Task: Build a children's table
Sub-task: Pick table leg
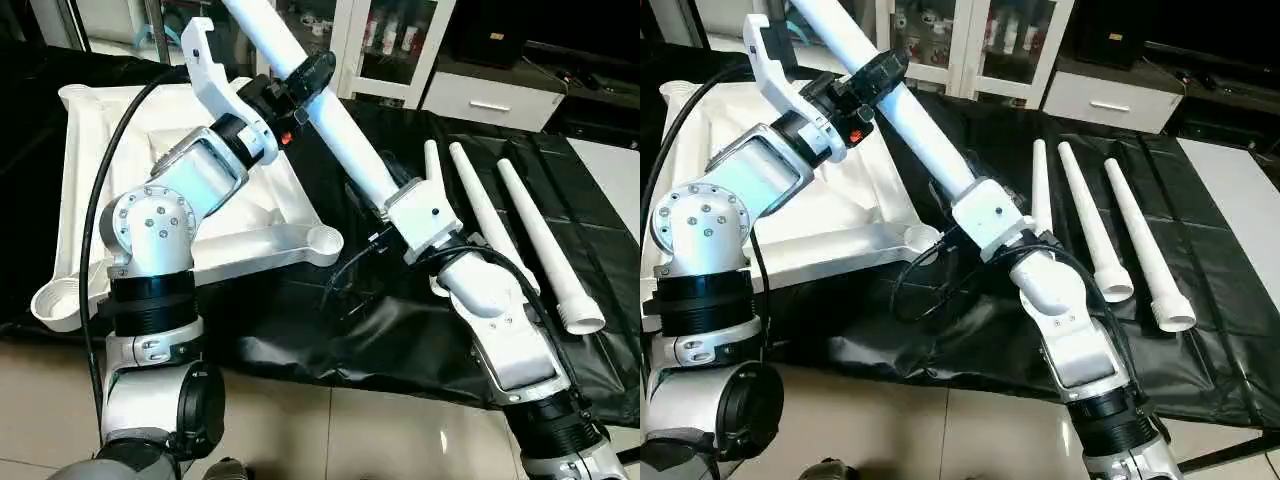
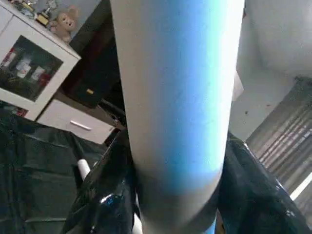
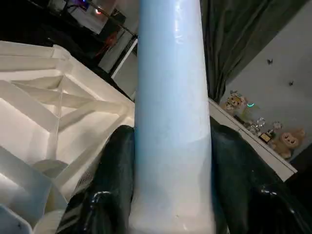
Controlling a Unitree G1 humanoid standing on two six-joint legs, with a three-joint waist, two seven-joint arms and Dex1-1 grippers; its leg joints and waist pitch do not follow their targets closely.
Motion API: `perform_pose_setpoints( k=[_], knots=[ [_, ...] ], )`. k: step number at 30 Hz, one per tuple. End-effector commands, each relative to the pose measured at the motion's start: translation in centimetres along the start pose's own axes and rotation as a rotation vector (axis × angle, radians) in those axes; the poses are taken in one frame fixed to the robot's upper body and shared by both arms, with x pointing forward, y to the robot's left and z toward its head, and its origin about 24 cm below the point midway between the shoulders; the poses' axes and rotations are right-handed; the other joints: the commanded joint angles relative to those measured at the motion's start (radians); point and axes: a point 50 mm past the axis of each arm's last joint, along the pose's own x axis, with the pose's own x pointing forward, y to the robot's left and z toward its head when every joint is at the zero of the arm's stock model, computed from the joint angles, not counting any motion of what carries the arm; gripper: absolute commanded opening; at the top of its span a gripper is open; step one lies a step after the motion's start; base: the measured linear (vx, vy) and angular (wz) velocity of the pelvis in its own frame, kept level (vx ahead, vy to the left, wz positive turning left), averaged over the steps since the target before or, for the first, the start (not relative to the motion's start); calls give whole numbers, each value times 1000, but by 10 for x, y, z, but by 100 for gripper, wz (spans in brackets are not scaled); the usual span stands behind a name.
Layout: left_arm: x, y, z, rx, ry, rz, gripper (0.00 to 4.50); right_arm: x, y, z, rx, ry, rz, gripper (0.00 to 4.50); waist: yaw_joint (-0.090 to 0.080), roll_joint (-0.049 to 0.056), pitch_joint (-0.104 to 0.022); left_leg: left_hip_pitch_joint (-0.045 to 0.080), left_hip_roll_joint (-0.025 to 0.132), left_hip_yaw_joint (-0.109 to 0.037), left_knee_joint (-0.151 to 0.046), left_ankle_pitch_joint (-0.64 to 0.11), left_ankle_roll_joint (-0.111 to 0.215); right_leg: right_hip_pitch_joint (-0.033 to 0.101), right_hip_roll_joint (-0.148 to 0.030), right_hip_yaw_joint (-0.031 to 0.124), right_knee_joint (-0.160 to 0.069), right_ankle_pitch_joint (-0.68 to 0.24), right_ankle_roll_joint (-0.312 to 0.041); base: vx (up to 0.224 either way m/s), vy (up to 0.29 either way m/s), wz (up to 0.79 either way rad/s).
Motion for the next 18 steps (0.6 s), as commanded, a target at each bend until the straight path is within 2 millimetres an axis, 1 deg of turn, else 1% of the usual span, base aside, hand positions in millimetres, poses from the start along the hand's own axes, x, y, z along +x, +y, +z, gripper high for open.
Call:
perform_pose_setpoints(
  k=[1, 7, 8, 9, 11, 13, 15, 16, 18],
  knots=[
    [0, -8, -8, 12, 46, -60, 187, 0, -7, 3, 6, -19, -16, 189, 1, 21, -71, 30, 76, -34, -63, -71, 12, 55, -125, 73, -63, 158, -186, 0, 0, 0],
    [-1, -9, -8, 12, 43, -72, 182, 0, -6, 2, 6, -19, -10, 188, 0, 21, -73, 30, 76, -34, -62, -65, 13, 55, -123, 72, -61, 164, -188, 0, 0, 0],
    [-1, -9, -8, 11, 43, -73, 182, 0, -6, 2, 6, -19, -10, 188, 1, 24, -76, 31, 76, -34, -61, -67, 11, 57, -125, 72, -61, 162, -190, 0, 0, 0],
    [-1, -9, -8, 10, 45, -77, 182, 0, -6, 2, 6, -20, -10, 188, 1, 25, -75, 31, 76, -34, -61, -68, 10, 56, -125, 72, -61, 162, -189, 0, 0, 0],
    [-1, -9, -8, 11, 45, -75, 182, 0, -6, 2, 8, -21, -11, 188, 1, 23, -76, 30, 76, -34, -61, -63, 9, 57, -124, 72, -60, 175, -190, 0, 0, 0],
    [-2, -8, -8, 10, 45, -72, 182, 0, -6, 2, 9, -20, -20, 188, 1, 25, -77, 29, 75, -34, -60, -61, 9, 58, -124, 72, -60, 182, -191, 0, 0, 0],
    [-2, -7, -8, 5, 42, -69, 182, 0, -7, 3, 28, -22, -27, 188, 1, 25, -78, 30, 75, -34, -60, -63, 8, 58, -124, 72, -59, 181, -192, 0, 0, 0],
    [-1, -7, -8, 6, 39, -64, 182, 0, -6, 3, 62, -21, -19, 188, 1, 29, -78, 30, 75, -34, -60, -67, 8, 57, -123, 72, -60, 185, -195, 0, 0, 0],
    [-1, -6, -8, 5, 37, -61, 181, 0, -6, 3, 84, -23, -23, 188, 1, 28, -78, 31, 77, -35, -61, -71, 10, 57, -123, 72, -59, 185, -196, 0, 0, 0]
  ],
)
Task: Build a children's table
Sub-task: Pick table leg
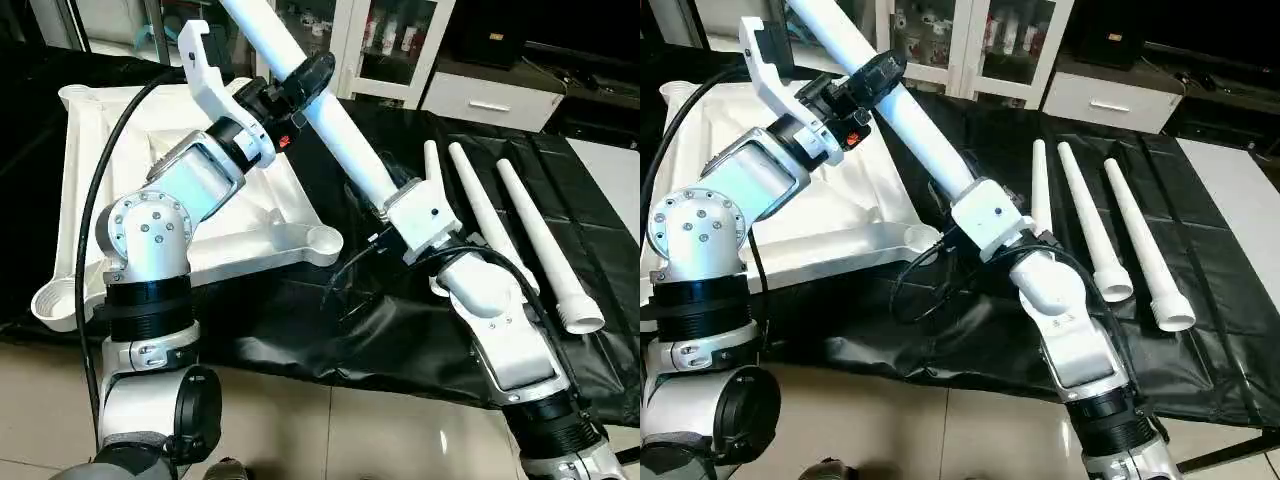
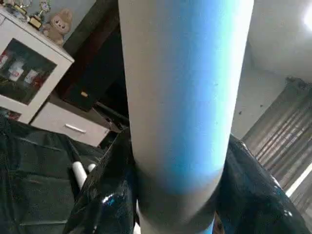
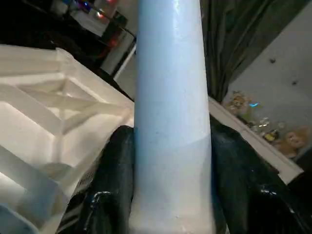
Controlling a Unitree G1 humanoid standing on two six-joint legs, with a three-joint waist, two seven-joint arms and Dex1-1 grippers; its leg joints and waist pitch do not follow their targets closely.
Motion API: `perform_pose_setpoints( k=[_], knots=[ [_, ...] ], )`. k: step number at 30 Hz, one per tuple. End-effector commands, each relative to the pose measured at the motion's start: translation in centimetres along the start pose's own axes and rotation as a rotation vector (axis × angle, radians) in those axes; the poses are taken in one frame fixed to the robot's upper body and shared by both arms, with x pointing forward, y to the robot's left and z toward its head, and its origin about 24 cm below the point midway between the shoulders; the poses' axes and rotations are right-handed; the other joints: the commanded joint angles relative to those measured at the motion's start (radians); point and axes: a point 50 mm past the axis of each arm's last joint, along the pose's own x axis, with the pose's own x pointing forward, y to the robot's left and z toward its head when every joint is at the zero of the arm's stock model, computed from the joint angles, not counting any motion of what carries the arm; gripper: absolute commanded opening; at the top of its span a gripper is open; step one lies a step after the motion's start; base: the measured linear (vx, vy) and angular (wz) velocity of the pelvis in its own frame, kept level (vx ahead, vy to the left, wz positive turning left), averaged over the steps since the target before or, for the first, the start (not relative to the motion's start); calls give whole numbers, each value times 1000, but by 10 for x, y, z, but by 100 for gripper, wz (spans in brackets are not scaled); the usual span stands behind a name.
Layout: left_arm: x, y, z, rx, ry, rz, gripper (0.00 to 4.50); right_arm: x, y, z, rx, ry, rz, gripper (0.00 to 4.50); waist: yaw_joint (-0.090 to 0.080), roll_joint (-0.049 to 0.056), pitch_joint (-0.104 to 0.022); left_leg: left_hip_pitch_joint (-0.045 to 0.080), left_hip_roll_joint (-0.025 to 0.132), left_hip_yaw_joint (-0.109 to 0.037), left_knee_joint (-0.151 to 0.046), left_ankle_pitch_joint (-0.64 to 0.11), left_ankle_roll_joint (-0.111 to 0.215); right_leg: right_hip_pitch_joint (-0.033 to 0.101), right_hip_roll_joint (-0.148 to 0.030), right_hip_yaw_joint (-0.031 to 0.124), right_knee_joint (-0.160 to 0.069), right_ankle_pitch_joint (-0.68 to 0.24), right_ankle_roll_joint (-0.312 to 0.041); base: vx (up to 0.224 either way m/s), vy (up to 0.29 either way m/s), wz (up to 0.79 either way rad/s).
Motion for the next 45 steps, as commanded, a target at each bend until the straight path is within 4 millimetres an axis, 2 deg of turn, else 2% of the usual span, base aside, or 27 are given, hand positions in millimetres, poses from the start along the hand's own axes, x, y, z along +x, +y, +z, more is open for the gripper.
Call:
perform_pose_setpoints(
  k=[1, 4, 7, 11, 17, 19, 22, 23, 25, 30, 34, 45],
  knots=[
    [3, -6, -8, 6, 48, -39, 180, -2, -9, 3, 63, -20, -26, 258, 2, 29, -79, 31, 76, -35, -61, -66, 9, 57, -124, 72, -58, 191, -197, 0, 0, 0],
    [3, -4, -7, 21, 51, -24, 180, -3, -6, 7, 159, -47, 17, 267, 3, 28, -78, 30, 77, -35, -62, -82, 19, 59, -125, 72, -60, 181, -198, 0, 0, 0],
    [3, 0, -6, 39, 52, -3, 180, -4, -5, 11, 236, -56, 68, 299, 4, 29, -79, 30, 78, -36, -61, -69, 20, 59, -125, 71, -59, 190, -196, 0, 0, 0],
    [2, 3, -5, 52, 52, 10, 180, -5, -9, 16, 268, -64, 98, 328, 5, 31, -79, 30, 78, -37, -62, -76, 18, 60, -127, 71, -61, 178, -200, 0, 0, 0],
    [2, 7, -3, 94, 72, 13, 180, -7, -19, 18, 377, -45, 132, 330, 7, 31, -78, 31, 79, -37, -63, -73, 9, 58, -128, 71, -62, 159, -206, 0, 0, 0],
    [2, 8, -3, 129, 106, -4, 180, -3, -34, 25, 524, -64, 109, 330, 6, 31, -77, 34, 77, -37, -64, -79, 12, 57, -125, 71, -62, 145, -206, 0, 0, 0],
    [2, 7, -2, 153, 131, -21, 180, -1, -44, 27, 580, -33, 127, 330, 9, 36, -79, 34, 78, -36, -62, -63, -3, 55, -125, 70, -60, 144, -205, 0, 0, 0],
    [2, 6, -2, 158, 146, -33, 180, -1, -49, 27, 647, -6, 147, 330, 10, 39, -78, 34, 76, -37, -62, -55, -5, 57, -124, 70, -59, 156, -207, 0, 0, 0],
    [4, 2, -3, 165, 181, -71, 180, -5, -59, 24, 728, 96, 243, 330, 14, 37, -79, 34, 75, -37, -62, -49, -6, 59, -124, 69, -58, 165, -211, 0, 0, 0],
    [6, -4, -6, 167, 209, -122, 179, -14, -80, 28, 770, 147, 331, 330, 30, 30, -77, 29, 72, -31, -57, -43, -5, 64, -132, 72, -64, 135, -215, 0, 0, 0],
    [7, -7, -8, 148, 213, -149, 179, -17, -89, 31, 810, 153, 351, 330, 30, 31, -79, 27, 76, -33, -56, -26, -2, 61, -131, 68, -61, 134, -229, 0, 0, 0],
    [8, -10, -6, 85, 213, -189, 179, -22, -82, 30, 850, 254, 445, 330, 32, 33, -76, 27, 74, -33, -54, -27, -2, 61, -131, 68, -65, 116, -245, 0, 0, 0]
  ],
)
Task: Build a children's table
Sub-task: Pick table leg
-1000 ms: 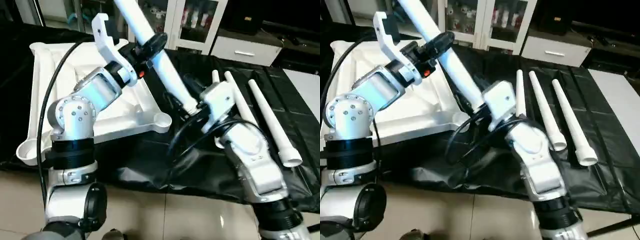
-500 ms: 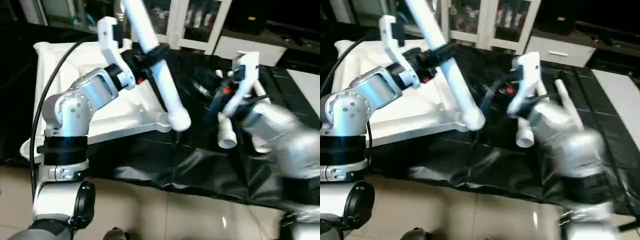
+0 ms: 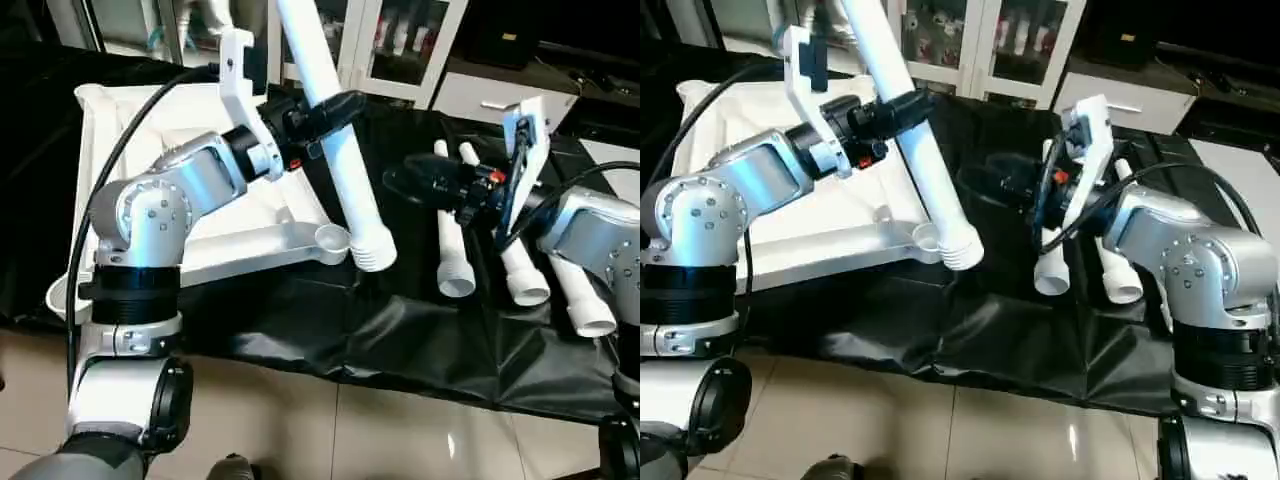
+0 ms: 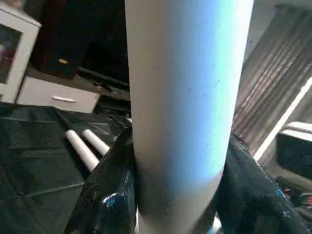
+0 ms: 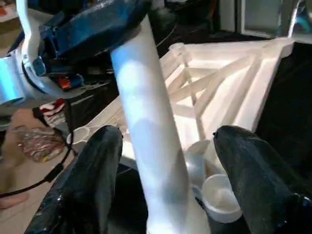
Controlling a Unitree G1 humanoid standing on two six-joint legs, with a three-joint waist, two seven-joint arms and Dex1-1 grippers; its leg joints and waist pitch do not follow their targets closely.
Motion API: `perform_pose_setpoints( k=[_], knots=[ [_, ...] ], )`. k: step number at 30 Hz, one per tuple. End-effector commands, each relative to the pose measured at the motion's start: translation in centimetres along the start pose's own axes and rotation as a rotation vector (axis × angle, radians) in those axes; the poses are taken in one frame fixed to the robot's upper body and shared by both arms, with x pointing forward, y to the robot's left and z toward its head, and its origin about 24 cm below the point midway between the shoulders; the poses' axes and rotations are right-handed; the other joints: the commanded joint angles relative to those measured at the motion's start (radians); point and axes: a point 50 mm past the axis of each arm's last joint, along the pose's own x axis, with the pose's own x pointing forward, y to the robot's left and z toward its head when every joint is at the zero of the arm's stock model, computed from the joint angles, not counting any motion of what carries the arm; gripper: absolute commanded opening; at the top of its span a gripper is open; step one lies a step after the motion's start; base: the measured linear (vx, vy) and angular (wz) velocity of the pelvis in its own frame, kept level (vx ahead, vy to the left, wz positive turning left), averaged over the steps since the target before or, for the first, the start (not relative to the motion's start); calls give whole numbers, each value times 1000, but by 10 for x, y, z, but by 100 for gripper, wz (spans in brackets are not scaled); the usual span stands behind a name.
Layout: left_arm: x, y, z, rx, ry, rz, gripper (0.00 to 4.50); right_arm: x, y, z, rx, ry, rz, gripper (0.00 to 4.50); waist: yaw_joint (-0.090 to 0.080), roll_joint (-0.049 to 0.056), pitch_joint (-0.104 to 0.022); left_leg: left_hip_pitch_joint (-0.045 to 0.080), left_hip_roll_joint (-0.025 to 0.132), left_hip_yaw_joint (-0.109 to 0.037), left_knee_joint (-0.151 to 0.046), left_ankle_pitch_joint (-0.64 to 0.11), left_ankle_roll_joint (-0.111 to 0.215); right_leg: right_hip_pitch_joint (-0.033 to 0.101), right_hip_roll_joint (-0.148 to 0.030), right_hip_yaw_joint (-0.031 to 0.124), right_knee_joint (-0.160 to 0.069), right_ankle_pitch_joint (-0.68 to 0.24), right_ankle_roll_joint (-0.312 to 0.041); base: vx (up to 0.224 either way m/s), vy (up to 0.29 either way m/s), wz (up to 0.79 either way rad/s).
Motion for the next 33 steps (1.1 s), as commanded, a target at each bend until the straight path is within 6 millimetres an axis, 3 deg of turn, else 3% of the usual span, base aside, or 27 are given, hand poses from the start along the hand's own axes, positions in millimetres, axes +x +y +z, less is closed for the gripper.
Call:
perform_pose_setpoints(
  k=[1, 6, 12, 13, 15, 19, 24, 25, 33],
  knots=[
    [3, -6, 6, -14, -13, -36, 179, 0, 1, 2, 6, 15, 8, 330, 6, 20, -83, 26, 75, -33, -58, -33, -5, 59, -131, 67, -65, 111, -248, 0, 0, 0],
    [5, -6, 8, -91, -19, -32, 179, 1, 5, -2, 26, 26, 23, 330, 7, 23, -81, 27, 74, -34, -57, -51, -13, 59, -132, 68, -68, 95, -253, 0, 0, 0],
    [9, -9, 5, 15, 41, -16, 179, 19, 11, -12, -57, 110, 4, 330, 8, 25, -79, 28, 76, -35, -61, -37, -17, 56, -131, 68, -68, 82, -223, 0, 0, 0],
    [11, -12, 3, 58, 64, -21, 179, 25, 12, -16, -61, 144, -7, 330, 5, 11, -78, 28, 76, -34, -62, -38, -17, 57, -131, 69, -72, 72, -218, 0, 0, 0],
    [12, -14, 2, 80, 77, -25, 179, 32, 12, -20, -72, 181, -22, 330, 7, 20, -78, 28, 76, -34, -62, -26, -22, 54, -132, 70, -67, 69, -214, 0, 0, 0],
    [16, -17, 1, 117, 109, -28, 179, 43, 13, -29, -111, 273, -44, 330, 4, 18, -77, 28, 76, -33, -62, -25, -30, 54, -132, 71, -66, 83, -216, 0, 0, 0],
    [17, -17, -1, 163, 131, -26, 179, 48, 10, -39, -152, 343, -88, 330, 3, 18, -74, 28, 76, -34, -65, -41, -39, 54, -134, 71, -69, 62, -203, 0, 0, 0],
    [18, -17, -1, 176, 135, -23, 179, 48, 9, -41, -152, 354, -95, 330, 4, 11, -73, 27, 76, -33, -66, -41, -38, 55, -135, 72, -68, 56, -201, 0, 0, 0],
    [18, -21, -2, 216, 160, -44, 179, 51, 8, -43, -149, 354, -108, 330, 1, 14, -72, 27, 76, -33, -66, -33, -32, 52, -135, 72, -67, 68, -200, 0, 0, 0]
  ],
)
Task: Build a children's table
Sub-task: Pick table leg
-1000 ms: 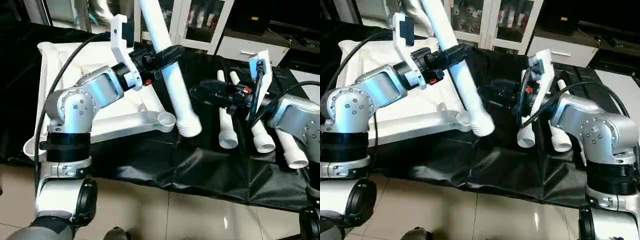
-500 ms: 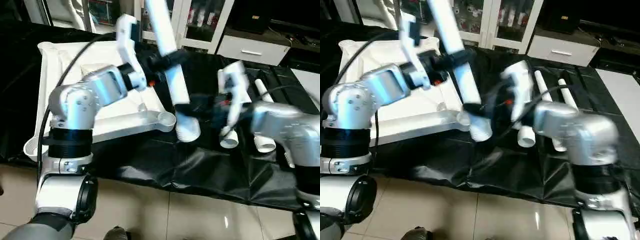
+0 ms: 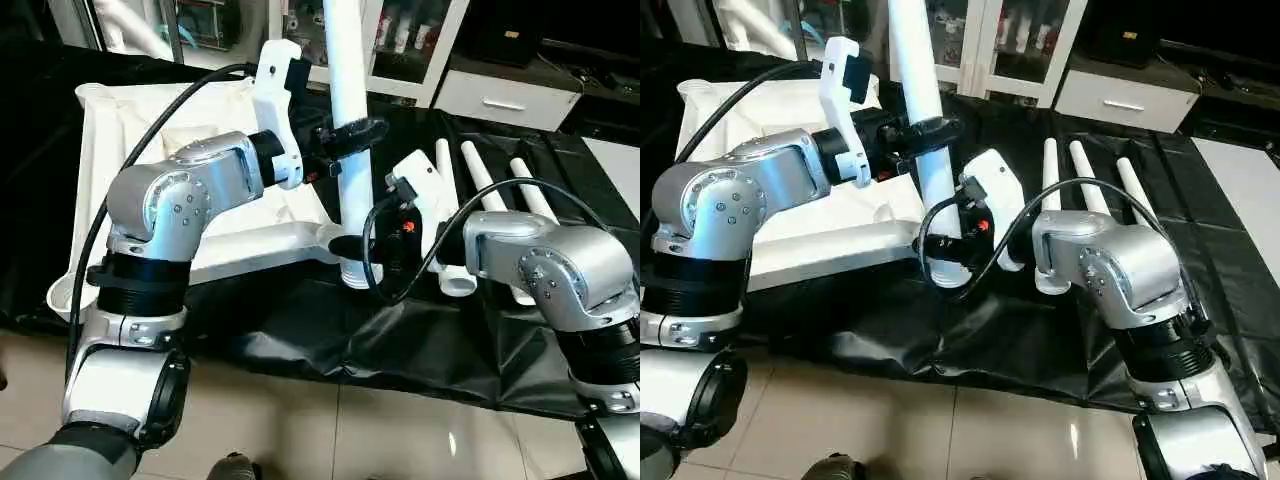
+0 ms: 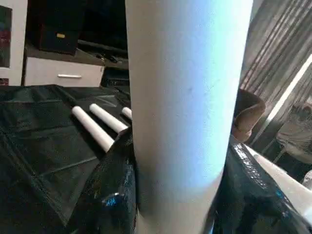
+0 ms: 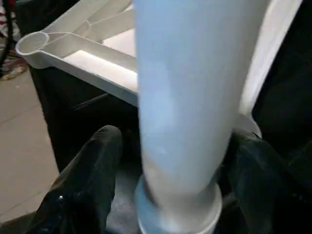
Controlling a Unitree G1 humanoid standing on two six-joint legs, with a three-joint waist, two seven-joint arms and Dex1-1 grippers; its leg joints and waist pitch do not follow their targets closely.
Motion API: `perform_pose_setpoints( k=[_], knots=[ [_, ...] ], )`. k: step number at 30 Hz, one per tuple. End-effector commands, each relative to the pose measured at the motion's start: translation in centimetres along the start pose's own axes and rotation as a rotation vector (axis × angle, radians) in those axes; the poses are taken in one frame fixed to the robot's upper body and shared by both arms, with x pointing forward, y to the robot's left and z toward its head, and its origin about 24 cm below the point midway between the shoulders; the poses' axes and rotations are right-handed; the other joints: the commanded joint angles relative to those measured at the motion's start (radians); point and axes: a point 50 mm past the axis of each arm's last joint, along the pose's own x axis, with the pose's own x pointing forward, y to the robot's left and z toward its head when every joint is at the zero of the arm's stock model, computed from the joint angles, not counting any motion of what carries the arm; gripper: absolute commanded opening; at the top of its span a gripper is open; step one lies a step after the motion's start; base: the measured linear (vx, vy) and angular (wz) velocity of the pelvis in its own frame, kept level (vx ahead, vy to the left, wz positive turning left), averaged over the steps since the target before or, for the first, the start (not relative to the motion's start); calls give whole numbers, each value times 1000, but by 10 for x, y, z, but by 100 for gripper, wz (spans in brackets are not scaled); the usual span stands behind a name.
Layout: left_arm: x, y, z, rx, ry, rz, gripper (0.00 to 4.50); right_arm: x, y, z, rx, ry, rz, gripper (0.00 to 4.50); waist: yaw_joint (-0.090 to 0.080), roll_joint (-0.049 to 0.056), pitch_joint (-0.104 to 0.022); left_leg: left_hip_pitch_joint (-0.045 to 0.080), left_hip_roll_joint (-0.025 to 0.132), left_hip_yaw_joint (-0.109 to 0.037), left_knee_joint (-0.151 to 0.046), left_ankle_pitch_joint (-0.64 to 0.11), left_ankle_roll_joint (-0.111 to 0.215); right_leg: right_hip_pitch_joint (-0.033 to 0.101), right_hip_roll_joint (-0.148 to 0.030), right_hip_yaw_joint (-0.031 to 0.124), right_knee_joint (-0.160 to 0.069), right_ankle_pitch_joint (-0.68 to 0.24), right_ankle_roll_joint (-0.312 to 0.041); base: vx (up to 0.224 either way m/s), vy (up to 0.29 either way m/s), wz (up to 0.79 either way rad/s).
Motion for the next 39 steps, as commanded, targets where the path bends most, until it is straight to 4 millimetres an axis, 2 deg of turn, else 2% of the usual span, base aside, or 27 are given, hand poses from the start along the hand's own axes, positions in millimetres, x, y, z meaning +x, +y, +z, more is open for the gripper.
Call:
perform_pose_setpoints(
  k=[1, 6, 7, 11, 26, 33, 36, 37, 39],
  knots=[
    [4, -13, 9, 69, -11, -51, 179, 1, -4, 1, 4, -11, -24, 330, 0, 7, -73, 27, 76, -32, -65, -37, -30, 53, -136, 73, -68, 65, -205, 0, 0, 0],
    [7, -16, 8, 75, -8, -65, 179, 2, -4, 2, 12, -24, -24, 330, 0, 9, -72, 29, 77, -32, -66, -42, -30, 52, -135, 73, -68, 53, -204, 0, 0, 0],
    [7, -17, 8, 74, -9, -67, 179, 2, -4, 2, 12, -24, -23, 330, 1, 14, -72, 28, 77, -33, -66, -46, -32, 52, -136, 73, -69, 46, -203, 0, 0, 0],
    [8, -20, 7, 79, -4, -87, 179, 5, -4, 0, 15, -25, -25, 330, -1, 12, -74, 28, 77, -33, -66, -47, -34, 53, -135, 73, -69, 54, -204, 0, 0, 0],
    [5, -21, 5, 104, 21, -108, 179, 5, -4, 0, 3, -23, -23, 201, 0, 16, -76, 29, 78, -34, -67, -48, -38, 54, -134, 72, -67, 67, -204, 0, 0, 0],
    [5, -22, 4, 115, 28, -119, 179, 5, -2, -1, -1, -26, -13, 188, 0, 16, -76, 28, 78, -34, -67, -49, -43, 54, -135, 72, -67, 73, -206, 0, 0, 0],
    [6, -20, 5, 147, 27, -70, 179, 5, -2, -1, 4, -45, -19, 188, 1, 17, -78, 29, 78, -34, -66, -49, -43, 54, -135, 72, -66, 81, -209, 0, 0, 0],
    [6, -18, 4, 161, 38, -39, 214, 5, -2, -1, 6, -55, -23, 188, 1, 16, -79, 28, 78, -34, -66, -49, -43, 55, -136, 73, -66, 83, -208, 0, 0, 0],
    [5, -22, 3, 155, 39, -80, 249, 5, -3, -1, 13, -70, -32, 188, 1, 17, -80, 28, 79, -35, -66, -44, -42, 55, -136, 72, -65, 88, -209, 0, 0, 0]
  ],
)
